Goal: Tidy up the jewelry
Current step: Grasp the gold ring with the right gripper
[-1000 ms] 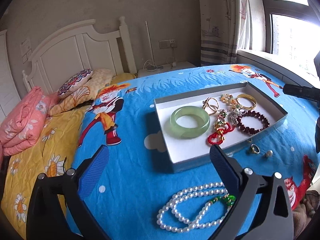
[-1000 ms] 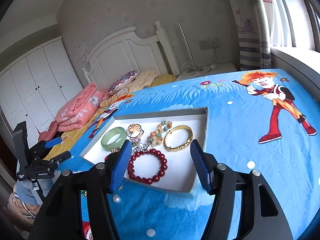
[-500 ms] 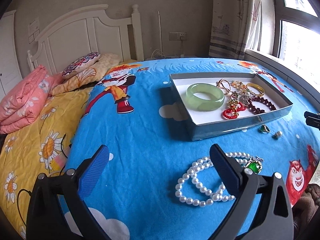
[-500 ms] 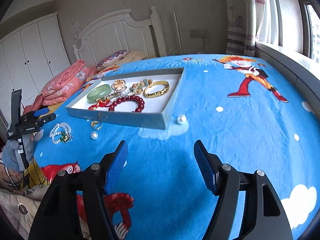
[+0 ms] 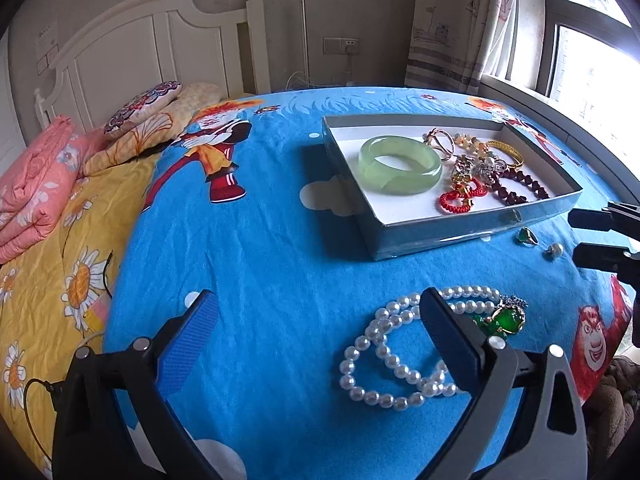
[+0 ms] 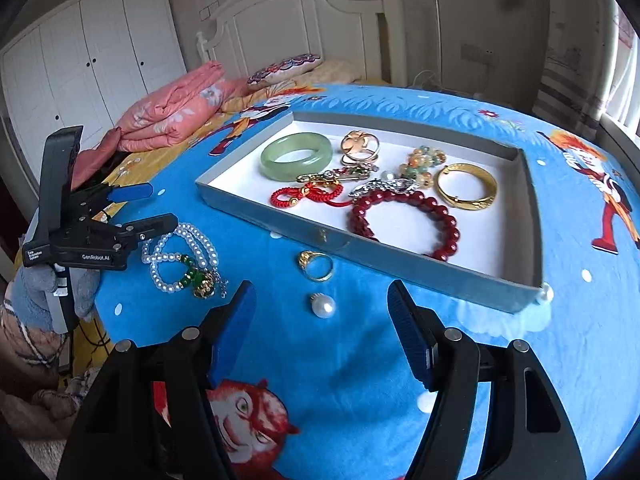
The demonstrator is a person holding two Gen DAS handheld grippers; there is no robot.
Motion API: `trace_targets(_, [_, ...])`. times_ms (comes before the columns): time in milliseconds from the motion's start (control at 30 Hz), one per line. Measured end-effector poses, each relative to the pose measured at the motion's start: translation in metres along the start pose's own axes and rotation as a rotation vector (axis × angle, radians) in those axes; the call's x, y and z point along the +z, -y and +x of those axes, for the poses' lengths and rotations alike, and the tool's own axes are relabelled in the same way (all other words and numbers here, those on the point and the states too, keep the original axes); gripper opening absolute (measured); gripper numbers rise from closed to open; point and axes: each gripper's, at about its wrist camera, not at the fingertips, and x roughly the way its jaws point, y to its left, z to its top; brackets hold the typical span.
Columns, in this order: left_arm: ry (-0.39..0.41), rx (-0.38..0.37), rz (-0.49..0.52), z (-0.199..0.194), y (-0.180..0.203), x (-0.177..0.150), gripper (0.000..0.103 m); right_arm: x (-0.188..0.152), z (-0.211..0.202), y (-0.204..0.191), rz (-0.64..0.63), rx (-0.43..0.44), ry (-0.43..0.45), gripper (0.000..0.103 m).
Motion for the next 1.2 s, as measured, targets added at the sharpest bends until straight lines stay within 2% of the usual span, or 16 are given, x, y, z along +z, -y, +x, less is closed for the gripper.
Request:
trace_targets(133, [-0.017,-0.026,-0.006,0.003,-0.002,0.000,0.100,0.012,0.016,-0.009,-0.004,-0.047,-0.061,0.061])
trace_targets(267, [-0.027,-0.045,-0.020,0.005,-0.005,0.000,0.100,0.016,0.031,-0.011,0.003,-0.077,-0.121,0.049])
trace_targets(567, [-0.003,-0.059,-0.016,0.001,-0.004,-0.001,0.100,0.022,0.042,-0.020,-0.004,-0.126,-0.159,0.040])
trace_targets(667, [0.007,-0.062,-0.015,-0.001,-0.004,-0.002,0.100,0.022,0.045,-0.027,-0.032,-0.164,-0.157,0.034])
trace_targets(767, [0.016,-0.068,-0.014,-0.003,-0.004,-0.002,0.100,0.020,0.045,-0.035,-0.069,-0.173,-0.149,0.024])
trace_targets(867, [0.028,-0.073,-0.013,-0.005,-0.004,-0.003,0.100,0.018,0.045,-0.042,-0.123,-0.196,-0.137,0.024])
trace_targets(1000, [0.041,-0.102,-0.010,-0.010,-0.006,-0.004,0.100,0.014,0.041,-0.045,-0.150,-0.182,-0.115,0.024])
trace_targets(1200, [0.046,-0.121,-0.007,-0.016,-0.003,-0.008,0.100,0.014,0.016,-0.043,-0.153,-0.167,-0.032,0.024])
